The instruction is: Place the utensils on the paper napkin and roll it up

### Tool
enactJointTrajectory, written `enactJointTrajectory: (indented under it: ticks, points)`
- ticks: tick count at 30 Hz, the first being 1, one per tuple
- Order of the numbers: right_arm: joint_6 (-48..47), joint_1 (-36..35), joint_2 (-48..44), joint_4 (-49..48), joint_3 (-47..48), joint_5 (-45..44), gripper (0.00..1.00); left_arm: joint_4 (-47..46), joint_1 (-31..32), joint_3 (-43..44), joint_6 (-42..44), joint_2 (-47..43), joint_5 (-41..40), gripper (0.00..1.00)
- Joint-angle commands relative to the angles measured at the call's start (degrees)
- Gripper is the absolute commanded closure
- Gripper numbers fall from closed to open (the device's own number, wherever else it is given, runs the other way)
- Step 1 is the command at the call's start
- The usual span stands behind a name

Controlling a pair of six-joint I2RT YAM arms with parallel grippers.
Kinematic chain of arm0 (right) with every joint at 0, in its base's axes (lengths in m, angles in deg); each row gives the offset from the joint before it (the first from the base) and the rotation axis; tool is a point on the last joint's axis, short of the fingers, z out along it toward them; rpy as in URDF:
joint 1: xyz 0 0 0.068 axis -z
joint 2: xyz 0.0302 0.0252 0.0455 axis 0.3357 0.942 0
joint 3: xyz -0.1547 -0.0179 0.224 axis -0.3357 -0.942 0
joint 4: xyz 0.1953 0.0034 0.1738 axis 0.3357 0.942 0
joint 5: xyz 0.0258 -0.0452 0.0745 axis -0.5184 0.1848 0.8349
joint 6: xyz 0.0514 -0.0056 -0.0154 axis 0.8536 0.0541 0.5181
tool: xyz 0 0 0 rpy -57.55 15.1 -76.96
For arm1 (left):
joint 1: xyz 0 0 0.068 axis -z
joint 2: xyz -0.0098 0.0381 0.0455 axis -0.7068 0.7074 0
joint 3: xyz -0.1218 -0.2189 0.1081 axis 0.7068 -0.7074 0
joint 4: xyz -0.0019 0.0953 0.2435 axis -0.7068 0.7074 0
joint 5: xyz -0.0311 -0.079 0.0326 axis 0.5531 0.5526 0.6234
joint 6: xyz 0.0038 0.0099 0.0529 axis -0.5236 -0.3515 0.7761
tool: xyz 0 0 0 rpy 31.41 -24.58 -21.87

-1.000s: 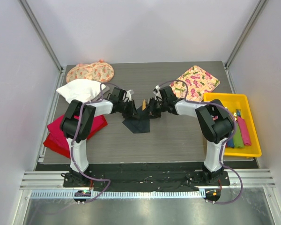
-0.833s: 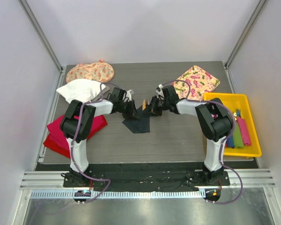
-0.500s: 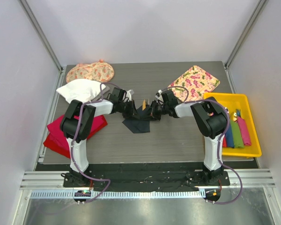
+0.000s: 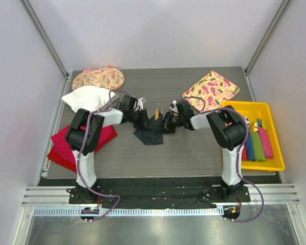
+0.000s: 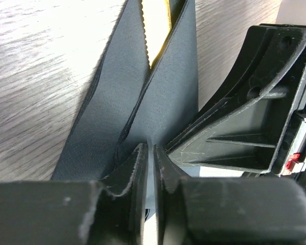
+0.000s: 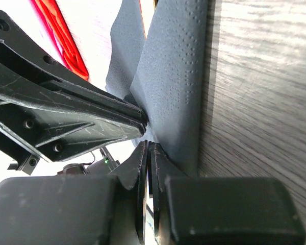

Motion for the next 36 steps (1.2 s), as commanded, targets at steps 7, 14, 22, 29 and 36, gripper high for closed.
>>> enactJointTrajectory:
  ticks: [7,14,22,29,36]
  points:
    - [-2.2,0.7,1.9,4.3,0.1,-4.1,0.91,-4.2,-3.7,-6.6,-3.4,-9.3,-0.8,0.6]
    - [-2.7,0.7,2.4,5.7,0.9,-4.8,0.92,3.8,-7.6,-10.8,-0.1,-16.2,-7.5,0.45]
    - [-3.0,0.7,2.8,6.2,1.2,-5.0,0.92,8.6,-8.1,-10.2,2.7,-12.4,-11.1,0.39]
    - [-3.0,0.6,3.0,6.5,1.6,-5.2,0.92,4.0,-6.7,-9.9,0.5,-6.9,-4.8,0.43]
    - [-3.1,0.7,3.4,6.7,1.7,-5.3,0.92,-3.2,-5.8,-9.0,-3.4,-4.4,0.3,0.44]
